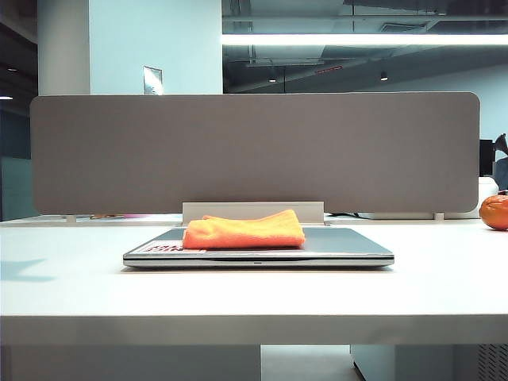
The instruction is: Pick up the orange rag and put it over the laptop.
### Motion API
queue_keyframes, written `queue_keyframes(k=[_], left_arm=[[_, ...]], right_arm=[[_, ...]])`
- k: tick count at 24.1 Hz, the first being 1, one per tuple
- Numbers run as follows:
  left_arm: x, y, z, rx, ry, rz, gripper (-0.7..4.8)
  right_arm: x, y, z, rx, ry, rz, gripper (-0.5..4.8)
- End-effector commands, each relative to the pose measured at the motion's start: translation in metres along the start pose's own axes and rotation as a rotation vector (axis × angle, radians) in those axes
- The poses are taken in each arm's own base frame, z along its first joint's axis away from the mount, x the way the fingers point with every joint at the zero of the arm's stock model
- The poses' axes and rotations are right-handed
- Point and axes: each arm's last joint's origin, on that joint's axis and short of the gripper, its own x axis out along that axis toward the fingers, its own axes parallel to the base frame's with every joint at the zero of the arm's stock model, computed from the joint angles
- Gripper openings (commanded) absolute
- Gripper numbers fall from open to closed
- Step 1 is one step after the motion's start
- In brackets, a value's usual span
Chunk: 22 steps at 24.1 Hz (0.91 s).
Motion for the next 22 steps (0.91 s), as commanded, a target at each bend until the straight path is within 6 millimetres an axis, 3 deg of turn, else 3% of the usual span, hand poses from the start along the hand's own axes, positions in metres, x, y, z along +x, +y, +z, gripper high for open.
queue_keyframes(k=[1,9,17,22], left_arm=[[-0.007,0.012,-0.021,-0.016,-0.004,0.054,-0.06],[-0.022,0.033,-0.102,-0.042,0.076,0.129,-0.06],[-0.037,0.041,-0.187,-0.067,-0.011,0.097,-0.06],[-0.047,0.050,-0.246,-0.178,-0.094,0.117,-0.06]], right_arm=[[0.000,0.001,0.002,-0.009,-0.018,0.004,-0.05],[0.000,0.001,0.002,-0.009,-0.017,0.007,-0.05],[0.000,0.001,0.002,-0.009,-0.017,0.008,-0.05],[0.000,0.001,0.002,-0.009,-0.017,0.007,-0.05]])
